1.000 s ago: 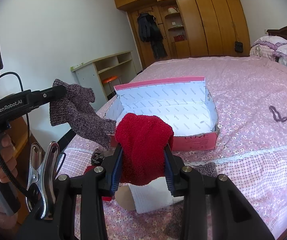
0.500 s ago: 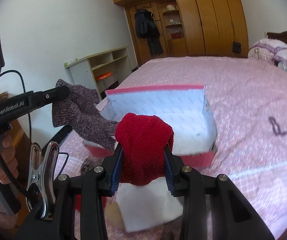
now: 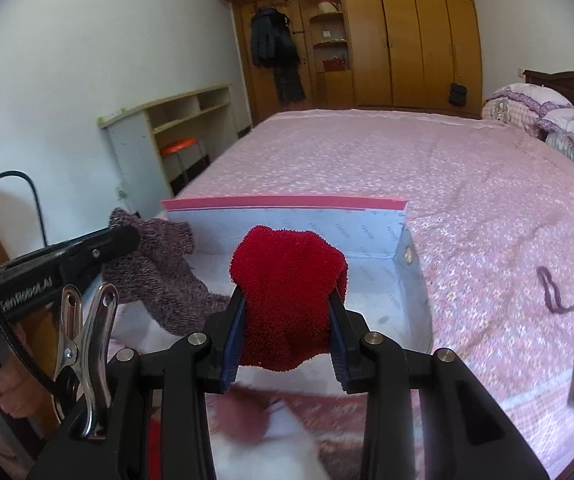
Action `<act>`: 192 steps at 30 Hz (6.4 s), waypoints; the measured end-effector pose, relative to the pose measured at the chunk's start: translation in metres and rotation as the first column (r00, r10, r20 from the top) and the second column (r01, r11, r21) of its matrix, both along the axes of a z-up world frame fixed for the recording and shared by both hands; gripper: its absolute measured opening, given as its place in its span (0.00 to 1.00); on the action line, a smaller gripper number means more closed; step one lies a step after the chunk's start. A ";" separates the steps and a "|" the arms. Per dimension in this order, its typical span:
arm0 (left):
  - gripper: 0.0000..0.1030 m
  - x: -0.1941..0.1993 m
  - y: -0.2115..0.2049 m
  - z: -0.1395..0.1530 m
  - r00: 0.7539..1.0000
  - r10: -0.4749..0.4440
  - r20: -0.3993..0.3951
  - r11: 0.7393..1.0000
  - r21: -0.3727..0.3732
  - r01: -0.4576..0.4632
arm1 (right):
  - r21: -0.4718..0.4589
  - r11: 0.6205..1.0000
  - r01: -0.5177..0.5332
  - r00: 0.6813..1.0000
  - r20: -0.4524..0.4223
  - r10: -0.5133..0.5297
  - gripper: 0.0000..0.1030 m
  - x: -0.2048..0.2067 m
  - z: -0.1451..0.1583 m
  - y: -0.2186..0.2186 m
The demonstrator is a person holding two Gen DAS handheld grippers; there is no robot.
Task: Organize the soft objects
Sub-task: 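Lift and carry the grey sock and red plush with both tools into the pink box, then open the left tool releasing the sock while the right tool releases the plush in the box, then withdraw both tools from the box back toward the remaining pile, then lower the left tool onto the red knit cloth and close on it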
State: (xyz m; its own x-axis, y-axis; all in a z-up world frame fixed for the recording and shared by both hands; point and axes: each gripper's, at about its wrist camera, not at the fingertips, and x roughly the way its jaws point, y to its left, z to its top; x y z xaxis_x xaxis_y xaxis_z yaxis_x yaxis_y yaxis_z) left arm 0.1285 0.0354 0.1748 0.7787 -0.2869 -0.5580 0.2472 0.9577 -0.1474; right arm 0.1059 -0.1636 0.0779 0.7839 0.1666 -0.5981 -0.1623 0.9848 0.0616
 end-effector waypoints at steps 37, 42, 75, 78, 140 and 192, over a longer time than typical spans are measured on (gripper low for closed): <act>0.19 0.072 -0.035 -0.101 0.987 -0.014 -0.160 0.987 0.157 0.040 | -0.033 0.998 0.045 0.982 -0.181 -0.050 0.41 0.087 -0.073 -0.015; 0.22 0.072 -0.043 -0.102 0.988 -0.005 -0.156 0.982 0.185 0.034 | 0.016 0.999 0.045 0.980 -0.195 -0.041 0.48 0.088 -0.076 -0.023; 0.48 0.050 -0.056 -0.094 0.977 0.013 -0.213 0.980 0.199 0.030 | 0.080 0.995 0.055 0.993 -0.110 -0.046 0.59 0.047 -0.044 -0.041; 0.49 0.044 -0.052 -0.087 0.980 0.009 -0.199 0.982 0.187 0.029 | 0.084 0.995 0.051 0.993 -0.111 -0.042 0.59 0.041 -0.042 -0.042; 0.49 -0.133 -0.014 -0.068 0.979 -0.006 -0.203 0.987 0.156 0.038 | 0.114 0.993 -0.020 0.984 -0.174 0.040 0.59 -0.142 -0.060 -0.029; 0.78 -0.128 -0.027 -0.123 0.973 0.048 -0.226 0.986 0.168 -0.009 | 0.025 0.999 -0.045 0.983 -0.177 0.048 0.59 -0.168 -0.075 -0.027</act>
State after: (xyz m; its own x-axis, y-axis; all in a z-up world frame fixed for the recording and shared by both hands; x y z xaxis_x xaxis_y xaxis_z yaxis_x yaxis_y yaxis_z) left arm 0.0005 0.0080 0.0516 0.6313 -0.1556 -0.7597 0.1975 0.9796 -0.0364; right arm -0.0622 -0.1908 0.0032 0.6565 0.2142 -0.7233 -0.1926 0.9747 0.1138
